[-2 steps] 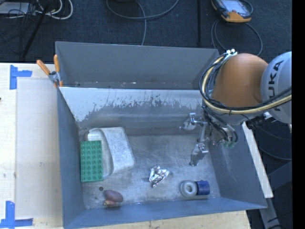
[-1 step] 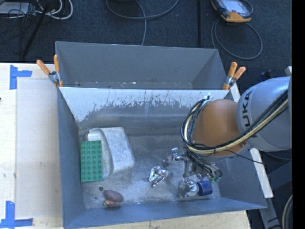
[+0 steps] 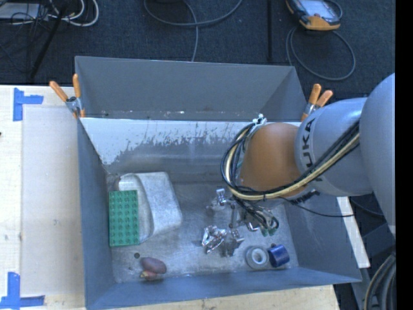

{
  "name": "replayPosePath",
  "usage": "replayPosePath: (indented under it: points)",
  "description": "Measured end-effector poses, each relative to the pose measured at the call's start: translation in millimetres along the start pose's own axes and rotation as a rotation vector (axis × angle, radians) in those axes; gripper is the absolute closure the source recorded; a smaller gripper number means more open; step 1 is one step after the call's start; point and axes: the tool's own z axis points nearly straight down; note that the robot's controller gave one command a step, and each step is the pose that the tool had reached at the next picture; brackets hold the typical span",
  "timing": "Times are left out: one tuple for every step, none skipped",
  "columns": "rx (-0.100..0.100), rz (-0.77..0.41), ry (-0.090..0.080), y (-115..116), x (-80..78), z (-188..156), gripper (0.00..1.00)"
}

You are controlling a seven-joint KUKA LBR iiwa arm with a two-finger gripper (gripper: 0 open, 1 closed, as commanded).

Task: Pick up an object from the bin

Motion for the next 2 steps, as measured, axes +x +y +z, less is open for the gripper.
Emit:
replayPosePath:
  points:
    - [0.000, -0.002, -0.011, 0, -2.5, -3, 1.00]
    - [0.000, -0.002, -0.009, -25, 17.3, -144, 1.00]
